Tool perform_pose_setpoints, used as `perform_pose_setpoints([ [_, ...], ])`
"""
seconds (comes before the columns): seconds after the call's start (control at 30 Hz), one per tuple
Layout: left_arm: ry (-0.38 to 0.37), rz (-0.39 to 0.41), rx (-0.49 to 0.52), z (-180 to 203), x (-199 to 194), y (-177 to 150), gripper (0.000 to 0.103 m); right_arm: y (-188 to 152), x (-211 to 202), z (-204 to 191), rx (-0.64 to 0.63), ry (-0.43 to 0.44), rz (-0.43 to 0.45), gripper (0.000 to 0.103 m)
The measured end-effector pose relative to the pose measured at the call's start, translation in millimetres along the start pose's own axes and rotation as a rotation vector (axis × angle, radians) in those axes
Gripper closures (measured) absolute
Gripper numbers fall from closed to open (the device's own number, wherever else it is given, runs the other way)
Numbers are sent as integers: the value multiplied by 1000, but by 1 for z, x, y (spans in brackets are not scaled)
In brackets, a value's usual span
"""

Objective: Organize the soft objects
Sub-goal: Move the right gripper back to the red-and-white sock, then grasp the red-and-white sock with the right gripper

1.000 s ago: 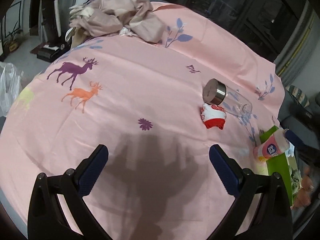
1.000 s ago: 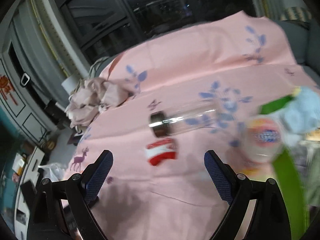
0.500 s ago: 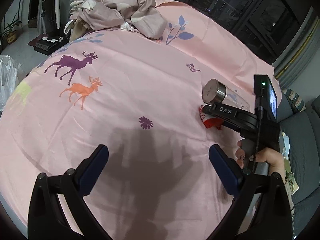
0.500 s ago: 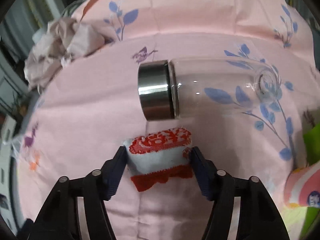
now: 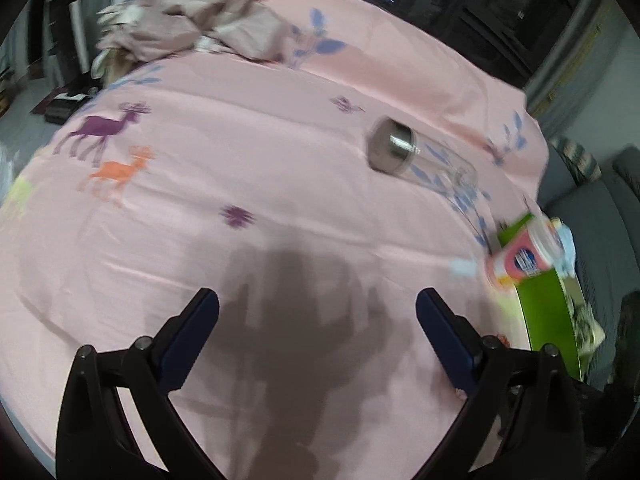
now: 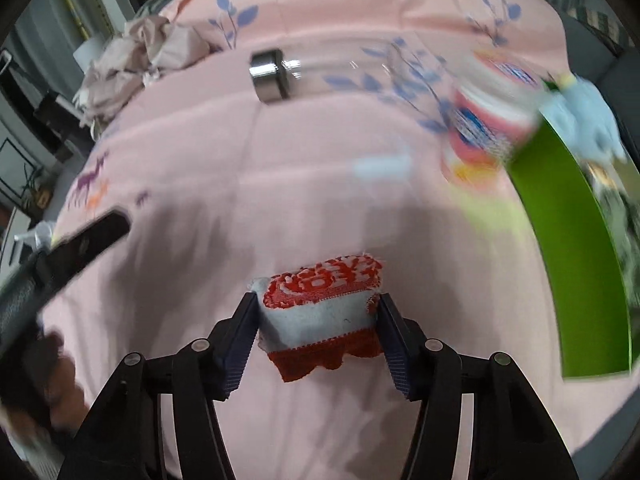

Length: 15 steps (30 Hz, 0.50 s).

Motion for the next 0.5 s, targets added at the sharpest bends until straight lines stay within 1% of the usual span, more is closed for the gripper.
perform_pose_setpoints([
  [0.07,-20,-40,7,11,5,-10,10,-7,0,12,24,2,-20,42],
  [0.13,-63,-87,-21,23,6,-24,13,-16,4,24,65,1,-55,37],
  [0.17,-90,-117,-41,28,6,-31,13,-19,6,27,73,21,-62,33],
  [0.2,-106,-140,-73,31,3,-39,14,-20,6,28,75,44,-58,31],
  [0.23,-114,-145,-92,33,0,-45,14,-22,5,31,83,65,-48,29],
  [0.27,-125,-152,-86,37,-3,-50,14,-24,3,35,96,76,-37,28],
  [0.33,-140,-189,-38,46,-6,-60,14,-25,-3,42,134,106,-18,27],
  [0.4,-136,-187,-5,52,-7,-63,14,-21,-11,51,178,148,16,26],
  [0.47,-142,-190,-9,56,-5,-67,14,-16,-13,64,228,146,33,26],
  [0.5,-162,-216,-7,61,-1,-73,17,-15,-14,69,248,145,33,26],
])
Point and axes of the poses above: each gripper's, at about its wrist camera, not at the fingertips, and x roughly the way its jaws point, z to its right, y to its top, the point moved 10 cm from there along x, roughly the way its jaws point, and after that the axes turned 5 degrees about -y, right-handed, at the moved point
